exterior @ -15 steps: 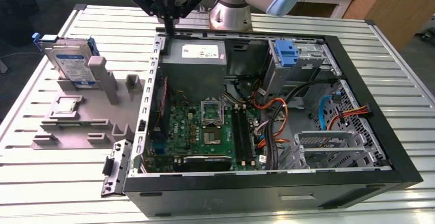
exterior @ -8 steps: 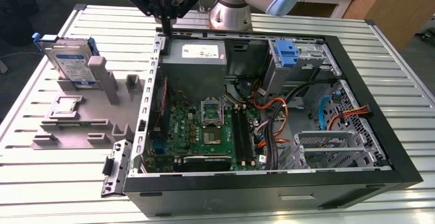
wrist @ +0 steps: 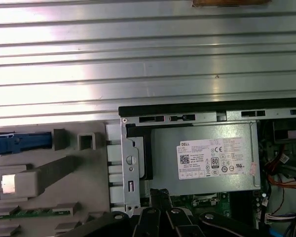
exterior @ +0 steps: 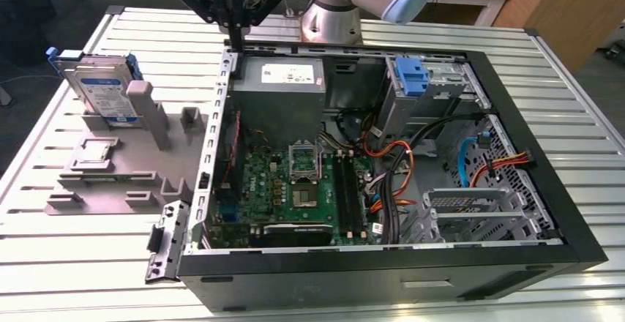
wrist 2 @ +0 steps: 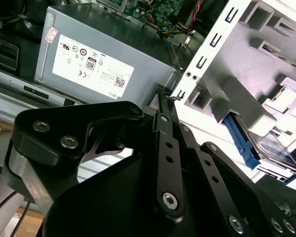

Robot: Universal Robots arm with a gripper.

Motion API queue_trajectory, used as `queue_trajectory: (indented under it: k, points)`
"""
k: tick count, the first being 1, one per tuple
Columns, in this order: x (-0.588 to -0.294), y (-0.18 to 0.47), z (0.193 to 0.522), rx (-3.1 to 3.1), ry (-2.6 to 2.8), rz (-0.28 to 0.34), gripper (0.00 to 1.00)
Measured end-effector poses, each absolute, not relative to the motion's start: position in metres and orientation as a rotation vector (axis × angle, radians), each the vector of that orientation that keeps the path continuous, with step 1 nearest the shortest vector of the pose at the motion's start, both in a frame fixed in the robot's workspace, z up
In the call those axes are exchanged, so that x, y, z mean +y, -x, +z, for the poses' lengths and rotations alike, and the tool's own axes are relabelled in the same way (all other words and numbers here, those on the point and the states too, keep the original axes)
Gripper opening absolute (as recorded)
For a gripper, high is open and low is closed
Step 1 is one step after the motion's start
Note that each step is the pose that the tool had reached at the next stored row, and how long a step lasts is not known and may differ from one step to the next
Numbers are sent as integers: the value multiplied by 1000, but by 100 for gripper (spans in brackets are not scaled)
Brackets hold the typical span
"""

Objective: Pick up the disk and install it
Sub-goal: 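Reach for the disk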

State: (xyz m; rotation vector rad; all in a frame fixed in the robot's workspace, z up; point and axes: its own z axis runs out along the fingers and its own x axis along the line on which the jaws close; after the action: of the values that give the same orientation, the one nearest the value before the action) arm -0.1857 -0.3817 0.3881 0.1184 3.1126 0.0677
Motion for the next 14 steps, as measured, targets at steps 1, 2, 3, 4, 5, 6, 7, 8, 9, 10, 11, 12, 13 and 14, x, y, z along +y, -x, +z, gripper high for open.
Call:
queue_trajectory:
  k: [1, 2, 3, 4, 5, 6, 7, 8, 9, 10, 11, 12, 13, 14]
  points:
    - [-382, 186, 388, 3113, -118, 68, 10]
    - [-382, 187, 388, 3113, -118, 68, 10]
    - [-382, 188, 388, 3113, -118, 68, 10]
    - [-382, 188, 388, 3113, -118, 68, 10]
    - [-382, 189, 388, 3113, -118, 68, 10]
    - [-382, 189, 388, 3113, -118, 68, 10]
    - [-382, 190, 388, 3113, -118, 68, 10]
    - [-382, 190, 388, 3113, -118, 68, 10]
    - [-382, 191, 388, 3113, -118, 68, 10]
    - [-382, 192, 388, 3113, -118, 68, 10]
    - [-382, 192, 388, 3113, -118, 68, 10]
    - [-382, 193, 388, 3113, -118, 68, 10]
    - [-381, 193, 388, 3113, -118, 68, 10]
    - [-381, 194, 388, 3113, -118, 68, 10]
